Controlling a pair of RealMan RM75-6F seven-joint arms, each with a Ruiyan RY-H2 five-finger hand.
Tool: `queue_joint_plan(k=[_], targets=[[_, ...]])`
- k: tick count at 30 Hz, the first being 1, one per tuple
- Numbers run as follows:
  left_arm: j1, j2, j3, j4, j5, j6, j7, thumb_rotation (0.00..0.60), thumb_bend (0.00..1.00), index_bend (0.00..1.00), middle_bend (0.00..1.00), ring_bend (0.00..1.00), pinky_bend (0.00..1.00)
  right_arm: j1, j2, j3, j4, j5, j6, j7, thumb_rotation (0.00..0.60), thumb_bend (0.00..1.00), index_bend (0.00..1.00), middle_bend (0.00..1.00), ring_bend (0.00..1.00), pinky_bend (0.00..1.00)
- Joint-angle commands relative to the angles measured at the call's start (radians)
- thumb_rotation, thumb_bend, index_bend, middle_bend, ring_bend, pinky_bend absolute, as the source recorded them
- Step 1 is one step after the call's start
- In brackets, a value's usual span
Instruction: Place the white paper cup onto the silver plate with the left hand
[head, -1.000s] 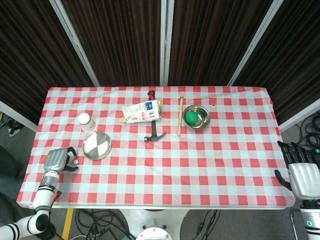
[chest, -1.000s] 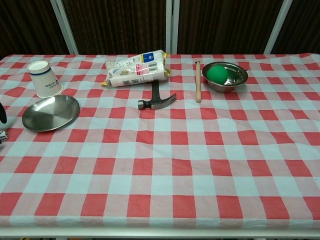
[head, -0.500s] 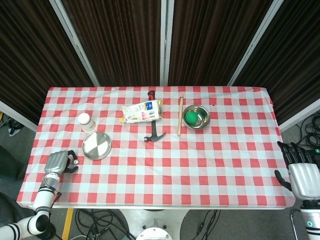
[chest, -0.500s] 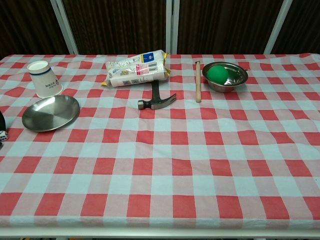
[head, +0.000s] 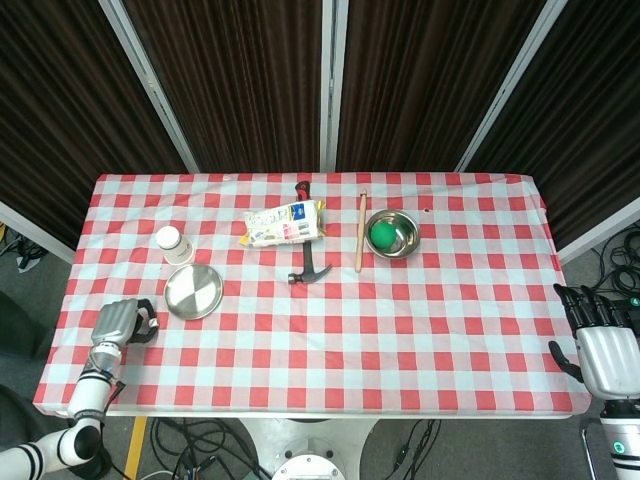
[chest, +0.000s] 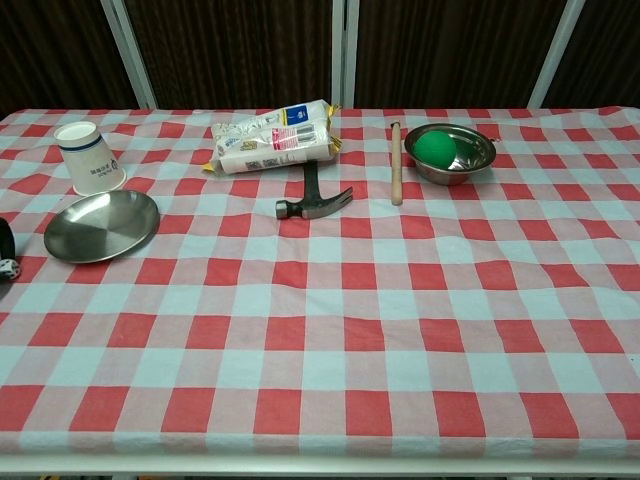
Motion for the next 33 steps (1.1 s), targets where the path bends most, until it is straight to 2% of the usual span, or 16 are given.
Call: queue_joint_plan(k=[1, 6, 12, 20, 25, 33], targets=[[-0.010, 0.012, -0.010, -0.017, 0.021, 0.010, -0.008, 0.600, 0.37, 0.58, 0.93, 0.91, 0.97, 0.000, -0.001, 0.000, 0.002, -0.001, 0.001, 0.001, 0.600, 0.22, 0.07, 0.14, 0.06, 0.15], [-0.064, 0.009, -0.041, -0.005, 0.044, -0.001, 0.011, 0.600, 0.36, 0.58, 0.93, 0.91, 0.97, -0.001, -0.001, -0.001, 0.006, -0.003, 0.003, 0.007, 0.600, 0.22, 0.08, 0.14, 0.06, 0.15], [-0.151, -0.034, -0.074, 0.073, 0.012, -0.076, 0.045, 0.600, 0.36, 0.57, 0.92, 0.90, 0.97, -0.010, 0.002, -0.003, 0.009, 0.000, 0.014, 0.016, 0.600, 0.22, 0.08, 0.14, 0.06, 0.15], [-0.204, -0.076, -0.072, 0.138, -0.021, -0.123, 0.074, 0.600, 0.36, 0.55, 0.92, 0.90, 0.96, -0.019, 0.003, -0.003, 0.012, 0.008, 0.019, 0.022, 0.600, 0.22, 0.08, 0.14, 0.06, 0.15], [-0.210, -0.078, -0.061, 0.137, -0.029, -0.122, 0.086, 0.600, 0.35, 0.46, 0.91, 0.89, 0.96, -0.015, 0.002, -0.002, 0.014, 0.009, 0.012, 0.022, 0.600, 0.22, 0.08, 0.14, 0.06, 0.15], [-0.191, -0.029, -0.048, 0.060, 0.013, -0.046, 0.091, 0.600, 0.32, 0.30, 0.86, 0.86, 0.93, -0.008, 0.006, 0.004, 0.008, 0.009, 0.009, 0.013, 0.600, 0.22, 0.08, 0.14, 0.06, 0.15]])
